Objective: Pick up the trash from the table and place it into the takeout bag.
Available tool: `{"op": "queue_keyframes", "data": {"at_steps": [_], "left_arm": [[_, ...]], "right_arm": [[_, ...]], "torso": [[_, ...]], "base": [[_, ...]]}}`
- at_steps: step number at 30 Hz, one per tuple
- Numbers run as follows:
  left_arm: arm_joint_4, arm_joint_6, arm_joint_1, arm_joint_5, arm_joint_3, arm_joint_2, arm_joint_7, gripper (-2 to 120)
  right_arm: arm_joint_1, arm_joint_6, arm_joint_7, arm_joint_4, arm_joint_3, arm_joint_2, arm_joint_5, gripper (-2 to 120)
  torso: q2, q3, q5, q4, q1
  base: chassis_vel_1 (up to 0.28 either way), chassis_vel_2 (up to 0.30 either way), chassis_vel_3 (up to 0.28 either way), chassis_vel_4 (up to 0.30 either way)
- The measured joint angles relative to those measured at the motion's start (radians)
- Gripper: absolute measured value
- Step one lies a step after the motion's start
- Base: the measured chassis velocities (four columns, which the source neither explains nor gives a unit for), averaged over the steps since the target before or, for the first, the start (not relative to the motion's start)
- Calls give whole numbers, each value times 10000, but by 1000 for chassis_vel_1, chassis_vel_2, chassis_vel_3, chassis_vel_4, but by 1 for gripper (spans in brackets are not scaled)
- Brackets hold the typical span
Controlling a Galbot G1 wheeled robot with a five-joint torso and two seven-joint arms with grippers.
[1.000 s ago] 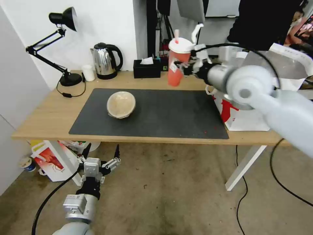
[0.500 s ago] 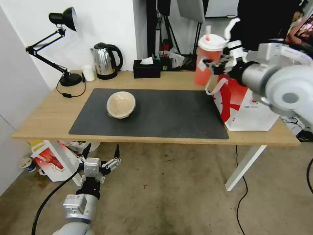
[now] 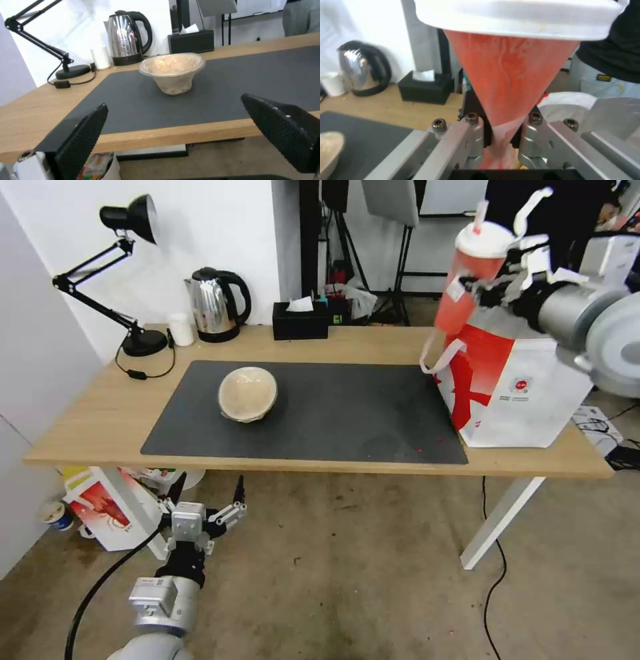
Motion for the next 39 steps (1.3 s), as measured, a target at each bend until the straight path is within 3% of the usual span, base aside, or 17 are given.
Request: {"op": "queue_keyframes", "data": {"at_steps": [23, 36, 39], "left_arm": [[0, 0, 0, 0, 0, 0, 0, 100], [0, 0, 0, 0, 0, 0, 0, 100], [0, 0, 0, 0, 0, 0, 0, 100]], "right_arm": [[433, -63, -272, -2231, -220, 620, -648, 7], [-331, -208, -799, -2758, -135, 464, -2384, 7], [-481, -207, -813, -2795, -114, 417, -2554, 13]], "torso": [[-1, 1, 1, 0, 1], [0, 0, 2, -1, 0], [0, 0, 1, 0, 1]], "base": [[0, 0, 0, 0], [0, 0, 0, 0], [0, 0, 0, 0]]}}
